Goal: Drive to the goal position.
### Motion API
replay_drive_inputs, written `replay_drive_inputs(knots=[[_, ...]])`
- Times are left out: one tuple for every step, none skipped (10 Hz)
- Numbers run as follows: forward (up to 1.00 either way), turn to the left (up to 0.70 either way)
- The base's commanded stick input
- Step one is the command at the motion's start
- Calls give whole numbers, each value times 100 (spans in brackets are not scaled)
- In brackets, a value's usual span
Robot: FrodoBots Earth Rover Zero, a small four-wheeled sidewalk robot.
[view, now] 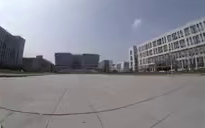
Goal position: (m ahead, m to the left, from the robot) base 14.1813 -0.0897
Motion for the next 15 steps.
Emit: replay_drive_inputs(knots=[[100,40],[100,40],[100,40],[100,33],[100,25],[100,16],[100,8],[100,0],[100,0],[100,0],[100,0],[100,0],[100,0],[100,0],[100,0]])
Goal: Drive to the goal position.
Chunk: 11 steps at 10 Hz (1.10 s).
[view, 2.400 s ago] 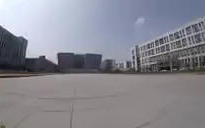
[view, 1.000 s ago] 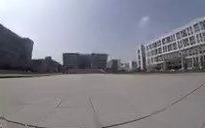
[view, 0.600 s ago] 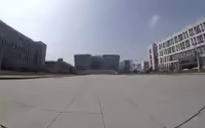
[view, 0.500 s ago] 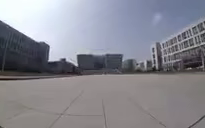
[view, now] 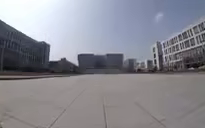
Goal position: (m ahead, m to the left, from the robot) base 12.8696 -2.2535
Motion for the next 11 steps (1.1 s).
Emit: replay_drive_inputs(knots=[[100,0],[100,0],[100,0],[100,0],[100,0],[100,0],[100,0],[100,0],[100,0],[100,0],[100,0]])
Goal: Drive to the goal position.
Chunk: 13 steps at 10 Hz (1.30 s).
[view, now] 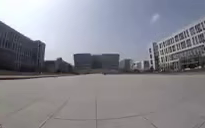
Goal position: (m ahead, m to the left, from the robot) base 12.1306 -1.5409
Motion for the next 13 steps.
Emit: replay_drive_inputs(knots=[[100,0],[100,0],[100,0],[100,0],[100,0],[100,2],[100,16],[100,29],[100,40],[100,40],[100,40],[100,40],[100,40]])
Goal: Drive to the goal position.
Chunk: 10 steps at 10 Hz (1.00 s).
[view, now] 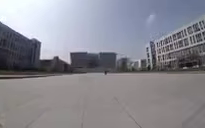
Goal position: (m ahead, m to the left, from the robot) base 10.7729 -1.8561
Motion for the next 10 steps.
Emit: replay_drive_inputs(knots=[[100,31],[100,11],[100,0],[100,0],[100,0],[100,0],[100,0],[100,0],[100,0],[100,0]])
